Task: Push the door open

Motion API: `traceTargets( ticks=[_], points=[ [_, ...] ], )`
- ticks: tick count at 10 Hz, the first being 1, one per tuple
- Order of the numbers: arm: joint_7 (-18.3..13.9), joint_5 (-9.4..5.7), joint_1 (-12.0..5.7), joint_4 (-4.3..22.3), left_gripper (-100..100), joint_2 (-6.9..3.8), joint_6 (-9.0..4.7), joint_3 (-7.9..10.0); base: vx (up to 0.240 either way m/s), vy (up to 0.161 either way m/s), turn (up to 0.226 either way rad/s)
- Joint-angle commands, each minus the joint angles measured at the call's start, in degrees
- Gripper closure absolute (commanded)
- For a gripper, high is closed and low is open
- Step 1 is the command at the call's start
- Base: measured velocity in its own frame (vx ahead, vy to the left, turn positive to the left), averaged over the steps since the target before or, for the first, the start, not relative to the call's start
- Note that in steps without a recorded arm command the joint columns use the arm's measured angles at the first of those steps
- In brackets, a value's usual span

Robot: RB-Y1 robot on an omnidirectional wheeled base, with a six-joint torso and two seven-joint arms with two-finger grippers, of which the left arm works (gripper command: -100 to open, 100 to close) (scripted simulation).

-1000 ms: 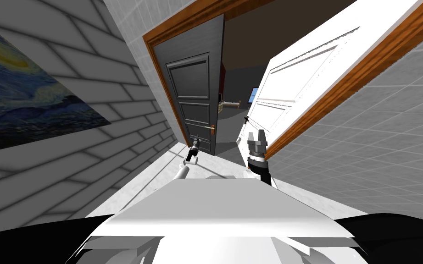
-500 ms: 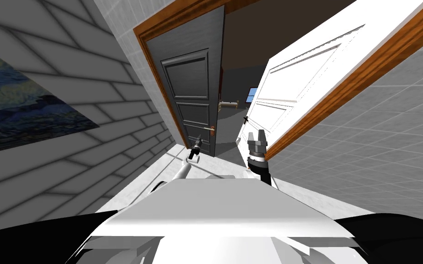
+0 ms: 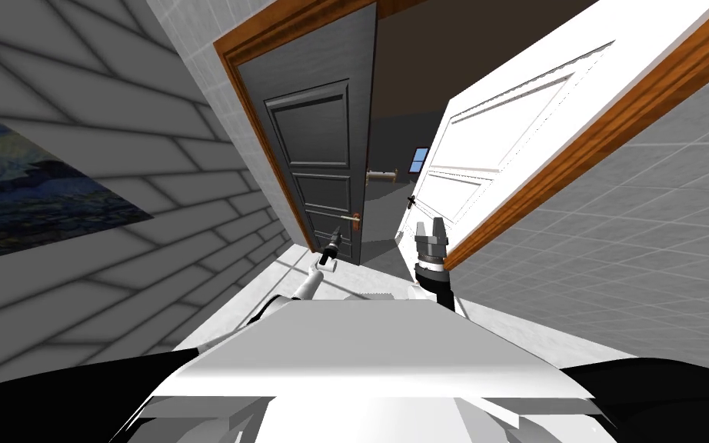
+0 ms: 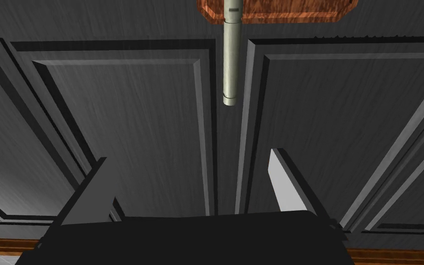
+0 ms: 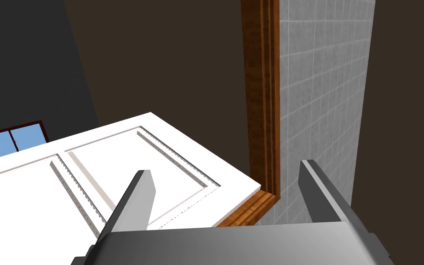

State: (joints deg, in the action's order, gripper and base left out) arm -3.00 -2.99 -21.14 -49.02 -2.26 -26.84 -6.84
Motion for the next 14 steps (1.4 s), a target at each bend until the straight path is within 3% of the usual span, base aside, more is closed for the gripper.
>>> traceTargets(
  ticks=[1,2,4,8,9,10,11,14],
  points=[
    [-0.2,0.13,-1.84,2.8,-100,0.50,0.31,-0.46,0.098,0.057,-0.079],
    [-0.3,0.19,-3.39,5.2,-100,0.90,0.27,-0.67,0.121,0.080,-0.113],
    [-0.3,0.21,-4.12,6.3,-100,1.10,0.25,-0.77,0.086,0.056,-0.026],
    [-0.5,0.33,-7.70,11.8,-100,2.25,0.16,-1.25,0.065,0.042,-0.048],
    [-0.4,0.31,-7.29,11.5,-100,2.19,-0.13,-1.14,0.032,0.019,-0.010],
    [-0.4,0.26,-7.40,11.7,-100,1.05,-0.23,-0.99,0.129,-0.043,-0.028],
    [-0.3,0.24,-7.40,11.8,-100,0.63,-0.27,-0.90,0.195,-0.078,-0.022],
    [-0.2,0.13,-7.41,12.0,-100,0.14,-0.39,-0.58,0.201,-0.052,-0.023]
  ],
)
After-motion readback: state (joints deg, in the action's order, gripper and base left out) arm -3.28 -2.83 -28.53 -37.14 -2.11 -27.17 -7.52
